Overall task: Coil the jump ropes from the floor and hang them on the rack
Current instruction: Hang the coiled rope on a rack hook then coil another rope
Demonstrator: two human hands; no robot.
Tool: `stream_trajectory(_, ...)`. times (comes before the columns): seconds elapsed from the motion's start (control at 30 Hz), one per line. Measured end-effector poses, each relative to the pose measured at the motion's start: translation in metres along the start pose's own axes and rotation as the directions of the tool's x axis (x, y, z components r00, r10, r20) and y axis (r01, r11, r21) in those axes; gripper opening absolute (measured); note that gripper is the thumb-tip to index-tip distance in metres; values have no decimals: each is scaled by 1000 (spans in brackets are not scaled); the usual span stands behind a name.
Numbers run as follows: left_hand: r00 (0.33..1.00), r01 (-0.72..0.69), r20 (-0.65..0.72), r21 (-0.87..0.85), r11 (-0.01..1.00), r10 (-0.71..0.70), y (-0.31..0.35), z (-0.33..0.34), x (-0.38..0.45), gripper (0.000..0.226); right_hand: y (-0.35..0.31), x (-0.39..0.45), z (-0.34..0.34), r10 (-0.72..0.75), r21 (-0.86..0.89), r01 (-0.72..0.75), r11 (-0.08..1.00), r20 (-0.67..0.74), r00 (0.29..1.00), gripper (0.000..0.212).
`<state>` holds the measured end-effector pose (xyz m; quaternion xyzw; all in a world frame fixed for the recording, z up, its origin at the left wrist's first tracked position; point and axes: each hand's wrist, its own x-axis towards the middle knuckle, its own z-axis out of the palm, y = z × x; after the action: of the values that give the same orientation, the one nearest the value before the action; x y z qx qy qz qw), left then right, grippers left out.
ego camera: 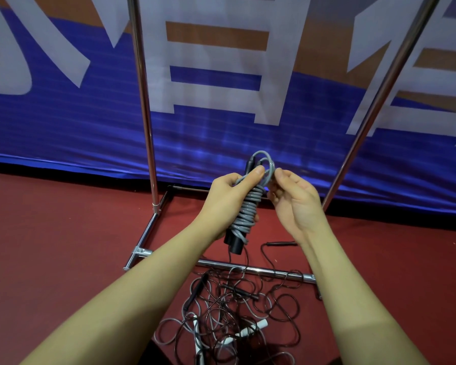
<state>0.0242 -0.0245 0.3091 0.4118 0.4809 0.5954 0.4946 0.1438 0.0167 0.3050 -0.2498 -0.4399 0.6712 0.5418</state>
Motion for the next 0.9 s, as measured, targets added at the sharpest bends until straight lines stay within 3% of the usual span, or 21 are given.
stream_trajectory(0.13,999,39,16,-10,999,-39,-1,-4,2,33,3,1,0,12,-98,-17,995,-48,999,14)
stream_trajectory(0.33,992,59,93,267,962,-87,-9,-15,5,50,1,5,-5,-134,-321,83,944,-141,981,25)
stream_trajectory(0.5,996,-43,89,342,939,13,-9,-17,4,31,-2,6,-5,-350,-482,269,834,-83,933,27)
stream_trajectory(0.7,995,-84,89,463,882,47,-13,-16,2,26,-5,1,-1,-348,-596,340,727,106,931,26)
stream_trajectory(0.9,991,-111,119,523,845,57,-11,-25,-2,32,-16,-3,-3,-457,-572,393,720,36,889,24)
